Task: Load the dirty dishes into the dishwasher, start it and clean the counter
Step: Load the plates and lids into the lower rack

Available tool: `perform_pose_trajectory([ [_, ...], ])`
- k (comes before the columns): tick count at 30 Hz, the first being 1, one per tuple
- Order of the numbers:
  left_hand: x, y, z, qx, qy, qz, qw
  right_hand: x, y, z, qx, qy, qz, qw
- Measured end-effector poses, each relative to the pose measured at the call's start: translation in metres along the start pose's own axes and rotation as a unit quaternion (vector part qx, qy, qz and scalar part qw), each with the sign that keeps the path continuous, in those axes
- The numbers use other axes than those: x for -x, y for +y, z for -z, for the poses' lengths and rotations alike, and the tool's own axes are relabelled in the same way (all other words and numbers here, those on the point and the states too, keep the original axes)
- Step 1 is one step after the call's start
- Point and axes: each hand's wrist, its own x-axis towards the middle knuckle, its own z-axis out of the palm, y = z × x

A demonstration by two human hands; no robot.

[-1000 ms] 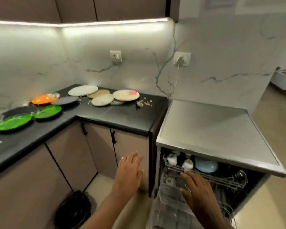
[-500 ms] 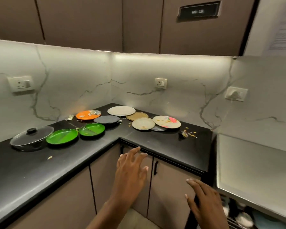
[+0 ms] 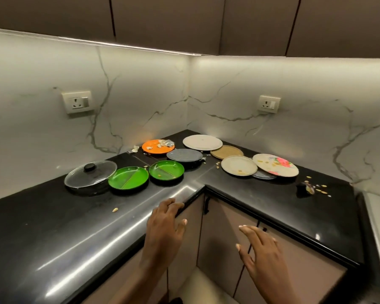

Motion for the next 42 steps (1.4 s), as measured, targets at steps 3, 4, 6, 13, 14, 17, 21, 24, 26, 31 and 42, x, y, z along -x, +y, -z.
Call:
perform_pose_trajectory([
  [3, -0.023, -0.041, 0.000, -0.038, 0.000, 0.026, 0.999, -0.038, -0.014, -0.037, -0.039, -0.007, 0.025, 0.999],
  [4, -0.034, -0.057, -0.002, -0.050, 0.003, 0.040, 0.998, -0.052, -0.018, -0.050, -0.054, -0.010, 0.040, 0.998],
  [6, -0.056, -0.087, -0.005, -0.074, 0.011, 0.074, 0.994, -0.079, -0.022, -0.075, -0.081, -0.023, 0.066, 0.994],
  [13, -0.127, -0.177, -0.025, -0.154, 0.033, 0.177, 0.971, -0.190, -0.030, -0.164, -0.136, -0.095, 0.123, 0.979],
  [14, -0.133, -0.185, -0.028, -0.158, 0.031, 0.195, 0.967, -0.200, -0.034, -0.173, -0.144, -0.099, 0.138, 0.975],
  [17, -0.155, -0.208, -0.030, -0.181, 0.026, 0.250, 0.951, -0.248, -0.048, -0.205, -0.158, -0.116, 0.204, 0.959],
  [21, -0.168, -0.242, -0.020, -0.223, -0.025, 0.334, 0.915, -0.293, -0.083, -0.254, -0.185, -0.152, 0.249, 0.938],
  [24, -0.169, -0.271, -0.007, -0.260, -0.054, 0.384, 0.884, -0.302, -0.115, -0.286, -0.214, -0.172, 0.253, 0.928],
  [26, -0.175, -0.296, 0.005, -0.269, -0.075, 0.415, 0.866, -0.312, -0.142, -0.304, -0.233, -0.178, 0.265, 0.919],
  [31, -0.187, -0.336, 0.016, -0.223, -0.197, 0.470, 0.831, -0.340, -0.198, -0.338, -0.254, -0.177, 0.277, 0.910],
  [42, -0.189, -0.350, 0.017, -0.218, -0.209, 0.466, 0.832, -0.398, -0.330, -0.434, -0.168, -0.293, 0.298, 0.893],
])
